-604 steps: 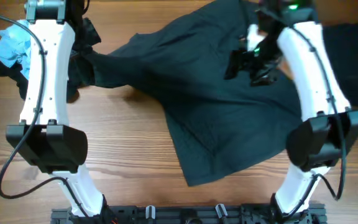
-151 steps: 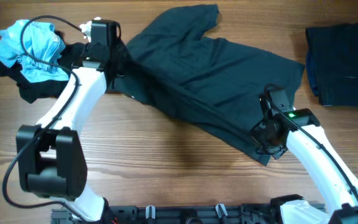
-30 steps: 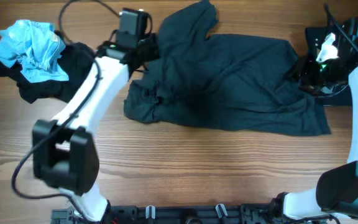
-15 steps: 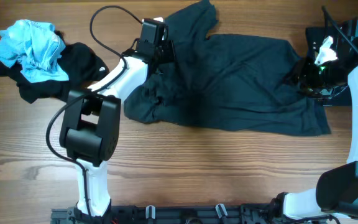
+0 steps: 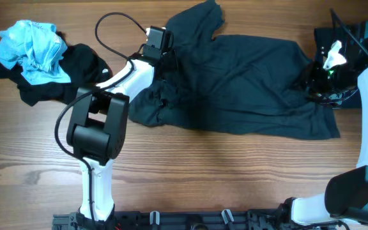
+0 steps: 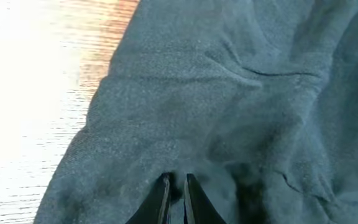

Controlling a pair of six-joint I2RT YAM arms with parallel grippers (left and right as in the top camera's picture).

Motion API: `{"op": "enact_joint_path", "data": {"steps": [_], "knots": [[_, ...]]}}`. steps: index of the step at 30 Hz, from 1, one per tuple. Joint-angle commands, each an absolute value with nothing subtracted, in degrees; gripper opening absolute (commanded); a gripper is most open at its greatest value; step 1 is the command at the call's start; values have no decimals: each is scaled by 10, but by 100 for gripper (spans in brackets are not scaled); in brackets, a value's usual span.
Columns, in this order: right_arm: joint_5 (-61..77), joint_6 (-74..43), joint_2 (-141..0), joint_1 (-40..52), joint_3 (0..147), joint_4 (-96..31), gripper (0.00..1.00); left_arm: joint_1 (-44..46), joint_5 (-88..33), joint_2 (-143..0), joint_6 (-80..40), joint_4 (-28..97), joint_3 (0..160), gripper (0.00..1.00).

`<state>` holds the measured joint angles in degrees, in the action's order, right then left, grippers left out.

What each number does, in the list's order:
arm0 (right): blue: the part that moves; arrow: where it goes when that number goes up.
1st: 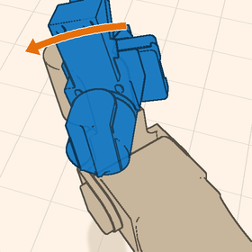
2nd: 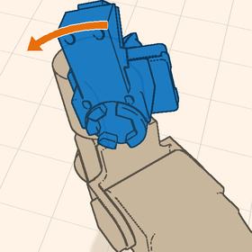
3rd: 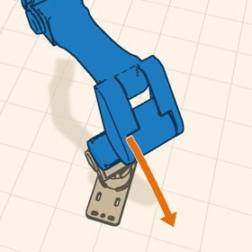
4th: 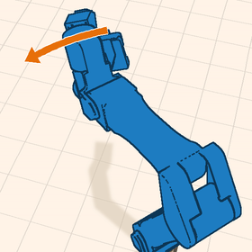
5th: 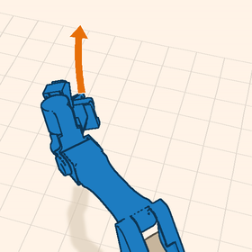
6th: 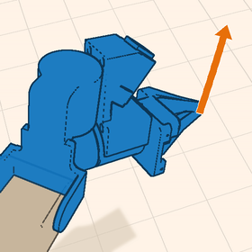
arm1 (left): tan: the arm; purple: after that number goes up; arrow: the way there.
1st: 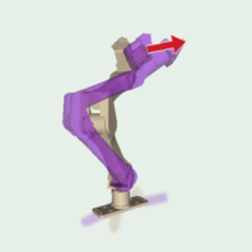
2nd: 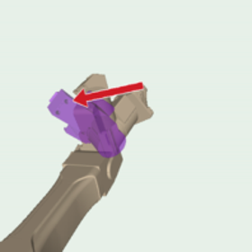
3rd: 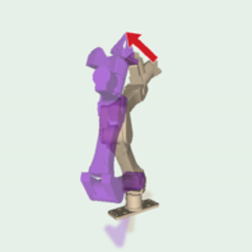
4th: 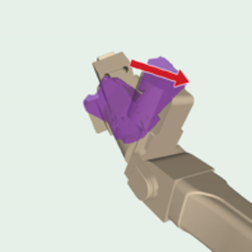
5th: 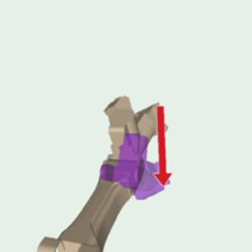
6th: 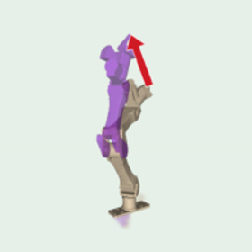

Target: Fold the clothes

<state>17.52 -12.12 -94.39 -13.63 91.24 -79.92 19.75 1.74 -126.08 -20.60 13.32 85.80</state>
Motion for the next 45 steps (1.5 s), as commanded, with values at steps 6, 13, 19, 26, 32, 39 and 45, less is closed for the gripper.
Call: {"op": "enact_joint_path", "data": {"steps": [6, 13, 19, 26, 32, 39, 45], "knots": [[163, -126, -933, -133, 923, -795, 55, 171, 73, -1296, -194, 153, 861, 7], [163, -126, -933, -133, 923, -787, 55, 139, 101, -1296, -151, 162, 861, 7], [163, -126, -933, -133, 923, -773, 56, 115, 103, -1296, -106, 162, 862, 8], [163, -126, -933, -133, 923, -760, 58, 79, 108, -1295, -107, 186, 867, 9], [164, -126, -933, -133, 923, -748, 59, 65, 108, -1269, -107, 241, 903, 17], [163, -126, -933, -133, 923, -775, 59, 66, 84, -1170, -107, 377, 947, 64], [104, -153, -933, -115, 923, -845, 45, 66, -8, -1091, -180, 581, 949, 86]]}}
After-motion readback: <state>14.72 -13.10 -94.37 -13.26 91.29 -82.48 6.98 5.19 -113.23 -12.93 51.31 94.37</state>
